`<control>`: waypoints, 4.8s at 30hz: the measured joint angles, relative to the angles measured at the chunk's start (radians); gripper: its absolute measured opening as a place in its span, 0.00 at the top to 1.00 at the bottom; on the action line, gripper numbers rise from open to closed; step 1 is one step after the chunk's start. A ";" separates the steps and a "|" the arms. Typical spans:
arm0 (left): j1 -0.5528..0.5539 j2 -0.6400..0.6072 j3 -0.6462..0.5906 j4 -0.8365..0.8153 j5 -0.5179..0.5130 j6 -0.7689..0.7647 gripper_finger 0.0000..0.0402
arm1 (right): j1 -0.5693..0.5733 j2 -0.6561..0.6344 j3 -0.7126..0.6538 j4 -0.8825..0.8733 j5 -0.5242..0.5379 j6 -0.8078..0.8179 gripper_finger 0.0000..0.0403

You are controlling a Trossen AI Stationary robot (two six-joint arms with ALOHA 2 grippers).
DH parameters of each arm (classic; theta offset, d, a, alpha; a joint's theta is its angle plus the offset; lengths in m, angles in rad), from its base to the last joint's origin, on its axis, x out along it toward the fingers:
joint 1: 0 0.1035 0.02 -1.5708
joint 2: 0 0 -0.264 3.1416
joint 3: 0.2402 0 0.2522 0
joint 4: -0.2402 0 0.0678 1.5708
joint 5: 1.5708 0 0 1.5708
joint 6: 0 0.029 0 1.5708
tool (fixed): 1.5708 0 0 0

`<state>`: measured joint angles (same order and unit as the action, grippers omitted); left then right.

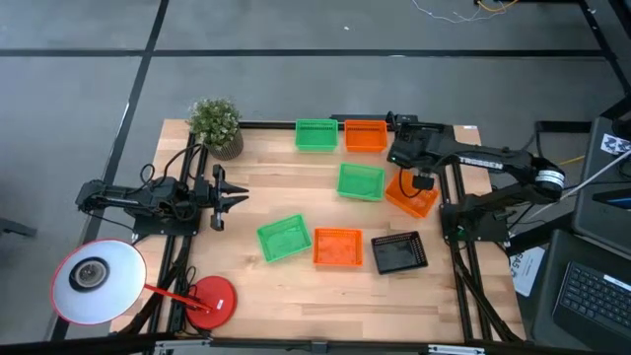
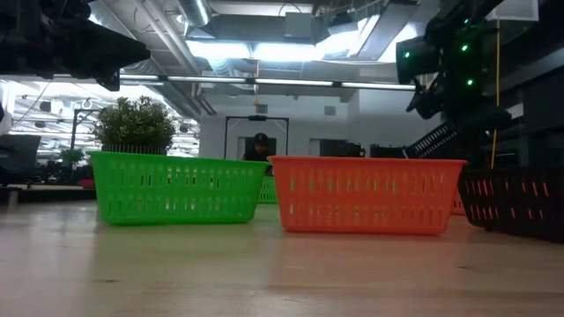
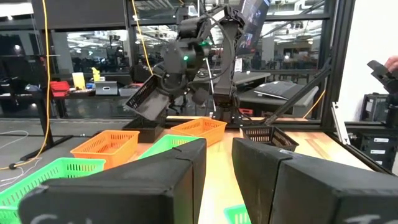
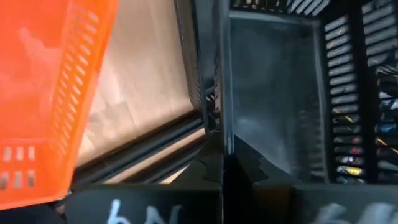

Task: Stack baskets by color
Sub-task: Stack the middle black bin on top of the top black bin, then stack the bottom black bin on top of the top black bins

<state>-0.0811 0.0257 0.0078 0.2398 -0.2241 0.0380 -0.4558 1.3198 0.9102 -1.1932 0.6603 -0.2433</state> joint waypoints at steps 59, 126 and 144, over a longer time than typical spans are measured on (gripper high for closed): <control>0.000 0.000 0.000 -0.001 0.001 0.050 0.82 | -0.214 0.154 0.125 0.025 -0.150 -0.145 0.66; 0.000 0.000 0.000 -0.007 0.001 0.050 0.82 | 0.523 -0.061 0.479 -0.092 0.315 0.294 0.99; 0.000 0.000 0.000 -0.008 0.001 0.051 0.82 | -0.151 -0.056 0.277 0.128 -0.026 -0.088 1.00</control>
<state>-0.0811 0.0261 0.0078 0.2321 -0.2235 0.0895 -0.6073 1.2640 1.1872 -1.0649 0.6342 -0.3308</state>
